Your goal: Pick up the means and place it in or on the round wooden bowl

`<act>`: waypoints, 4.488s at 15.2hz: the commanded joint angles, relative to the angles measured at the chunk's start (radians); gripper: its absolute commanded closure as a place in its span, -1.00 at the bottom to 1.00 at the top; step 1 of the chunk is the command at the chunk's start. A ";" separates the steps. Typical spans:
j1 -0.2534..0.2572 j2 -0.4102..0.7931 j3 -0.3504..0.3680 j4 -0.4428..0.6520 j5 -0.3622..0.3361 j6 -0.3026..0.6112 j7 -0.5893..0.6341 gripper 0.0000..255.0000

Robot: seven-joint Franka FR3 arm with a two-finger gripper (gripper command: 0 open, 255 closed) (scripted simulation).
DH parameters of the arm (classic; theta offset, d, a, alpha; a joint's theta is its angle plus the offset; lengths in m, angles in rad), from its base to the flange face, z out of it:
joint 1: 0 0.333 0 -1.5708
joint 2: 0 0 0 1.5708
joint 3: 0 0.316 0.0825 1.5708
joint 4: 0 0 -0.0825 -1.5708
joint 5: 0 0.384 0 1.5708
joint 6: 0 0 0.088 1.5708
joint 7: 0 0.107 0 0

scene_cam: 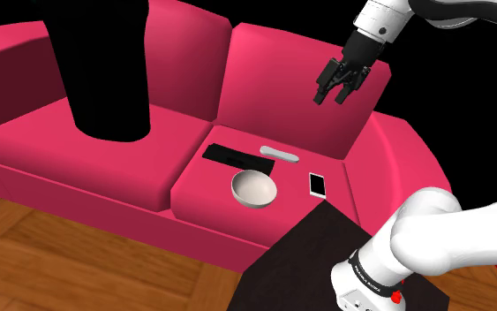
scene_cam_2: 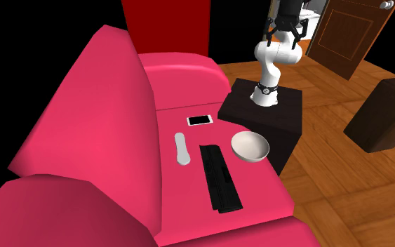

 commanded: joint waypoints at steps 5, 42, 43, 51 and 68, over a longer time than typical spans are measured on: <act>-0.002 0.026 -0.071 -0.078 -0.042 0.092 -0.120 -1.00; -0.106 1.290 -0.417 0.341 0.310 0.753 -1.383 -1.00; -0.124 1.331 -0.405 0.380 0.319 0.752 -1.404 -1.00; -0.222 1.588 -0.336 0.655 0.346 0.730 -1.497 -1.00; -0.237 1.654 -0.314 0.676 0.366 0.776 -1.507 1.00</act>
